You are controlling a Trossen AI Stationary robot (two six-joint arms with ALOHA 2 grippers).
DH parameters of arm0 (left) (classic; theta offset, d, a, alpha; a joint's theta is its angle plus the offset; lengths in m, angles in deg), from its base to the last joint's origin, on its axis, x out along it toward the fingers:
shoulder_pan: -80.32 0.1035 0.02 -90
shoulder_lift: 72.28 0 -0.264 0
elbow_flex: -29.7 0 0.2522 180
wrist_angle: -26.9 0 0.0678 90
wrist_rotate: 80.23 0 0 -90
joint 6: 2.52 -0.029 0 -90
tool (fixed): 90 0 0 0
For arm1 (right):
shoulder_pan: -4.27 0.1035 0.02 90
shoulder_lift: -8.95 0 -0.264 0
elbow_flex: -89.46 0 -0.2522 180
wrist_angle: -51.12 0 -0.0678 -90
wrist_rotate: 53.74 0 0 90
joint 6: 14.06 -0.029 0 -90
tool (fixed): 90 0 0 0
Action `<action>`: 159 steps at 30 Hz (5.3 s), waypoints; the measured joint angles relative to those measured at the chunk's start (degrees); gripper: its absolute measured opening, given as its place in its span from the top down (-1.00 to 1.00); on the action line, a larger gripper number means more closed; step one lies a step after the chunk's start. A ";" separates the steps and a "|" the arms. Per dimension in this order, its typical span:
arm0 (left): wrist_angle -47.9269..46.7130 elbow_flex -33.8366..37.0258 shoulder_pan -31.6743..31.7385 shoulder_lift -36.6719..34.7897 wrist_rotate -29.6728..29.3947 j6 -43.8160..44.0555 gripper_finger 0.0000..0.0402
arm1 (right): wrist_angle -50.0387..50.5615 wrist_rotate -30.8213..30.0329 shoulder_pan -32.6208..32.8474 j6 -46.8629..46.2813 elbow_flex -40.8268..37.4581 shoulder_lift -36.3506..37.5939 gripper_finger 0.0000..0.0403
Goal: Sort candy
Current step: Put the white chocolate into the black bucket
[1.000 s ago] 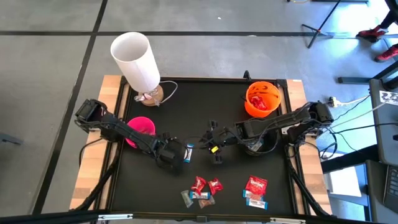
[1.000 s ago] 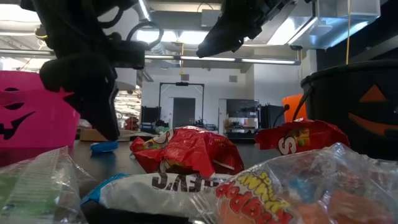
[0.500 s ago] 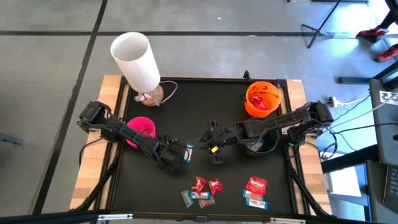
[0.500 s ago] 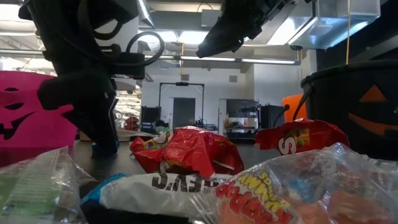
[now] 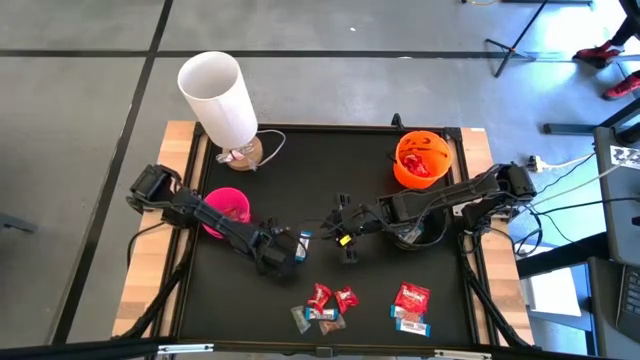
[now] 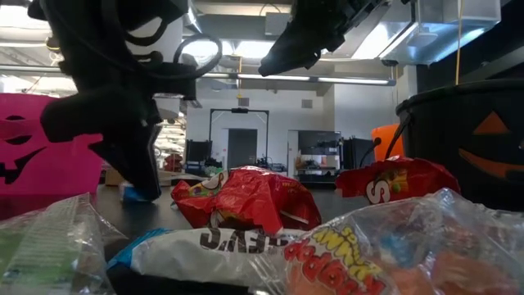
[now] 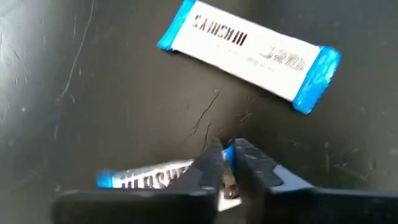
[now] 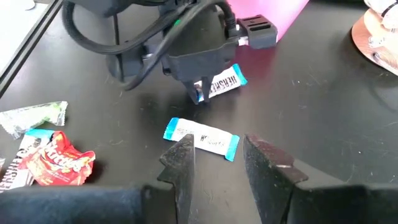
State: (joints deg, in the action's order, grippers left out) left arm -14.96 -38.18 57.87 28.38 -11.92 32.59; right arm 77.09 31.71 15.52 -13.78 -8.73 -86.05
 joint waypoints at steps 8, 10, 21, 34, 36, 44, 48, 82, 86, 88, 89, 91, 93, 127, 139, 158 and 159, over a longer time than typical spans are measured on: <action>-7.23 -9.58 -0.61 0.05 -2.22 -5.04 1.00 | 0.01 0.00 0.00 0.00 0.01 0.00 0.34; -10.63 -13.28 -1.34 0.05 -3.80 -6.31 1.00 | 0.00 0.00 0.00 0.00 0.00 0.00 0.34; -27.24 -35.41 -8.30 -0.11 -16.09 -12.27 1.00 | -8.27 10.32 0.96 4.39 0.01 -0.02 0.31; -30.02 -42.63 -9.77 -0.13 -21.19 -15.81 1.00 | -19.57 7.11 3.74 7.24 -0.01 -2.17 -0.43; -29.86 -42.63 -9.66 -0.13 -21.24 -15.84 1.00 | -22.24 7.10 3.74 5.79 -0.01 -3.50 -0.46; -29.61 -42.63 -9.45 -0.13 -21.27 -15.87 1.00 | -24.14 6.16 2.93 5.33 -0.01 -8.30 -0.17; -29.82 -42.63 -9.42 -0.13 -21.33 -15.87 1.00 | -23.58 6.25 2.86 4.90 -0.01 -8.95 0.26; 1.37 -9.36 -11.58 1.22 -0.50 -33.19 0.31 | 11.24 -7.43 3.02 -0.44 -0.01 9.22 0.45; 2.55 -9.36 -10.89 4.94 -0.63 -39.03 0.23 | 11.05 -7.40 3.04 -1.46 -0.01 9.25 0.45; 3.13 -9.34 -10.36 6.76 -1.67 -40.17 0.22 | 11.32 -7.34 3.02 -1.89 -0.01 9.22 0.45; 3.62 -9.32 -10.16 7.41 -2.40 -40.26 0.22 | 11.30 -7.35 3.04 -1.97 -0.01 9.22 0.45; 4.94 -9.32 -9.73 8.32 -3.25 -40.31 0.21 | 11.30 -7.37 3.04 -1.99 -0.01 9.22 0.45; 5.57 -9.33 -9.43 8.81 -3.51 -40.37 0.21 | 11.34 -7.37 3.04 -1.99 -0.01 9.22 0.45; 7.75 -9.43 -14.46 1.81 -18.96 -38.69 1.00 | 9.31 -3.69 2.99 -2.96 -0.80 9.22 0.45; 7.56 -9.49 -14.27 -0.68 -22.16 -38.92 1.00 | -19.85 5.97 5.12 -7.14 -11.56 -0.82 0.03; 8.12 -9.49 -13.00 -0.74 -22.87 -38.89 1.00 | -43.58 4.29 4.96 -14.10 -10.74 -17.88 -0.54; 8.40 -9.49 -12.87 -0.74 -23.05 -39.14 1.00 | -43.42 3.81 4.96 -14.00 -10.59 -17.88 -0.49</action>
State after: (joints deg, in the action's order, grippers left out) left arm -6.57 -47.67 45.00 27.63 -34.97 -6.55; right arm 33.67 35.52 20.48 -27.78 -19.32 -103.93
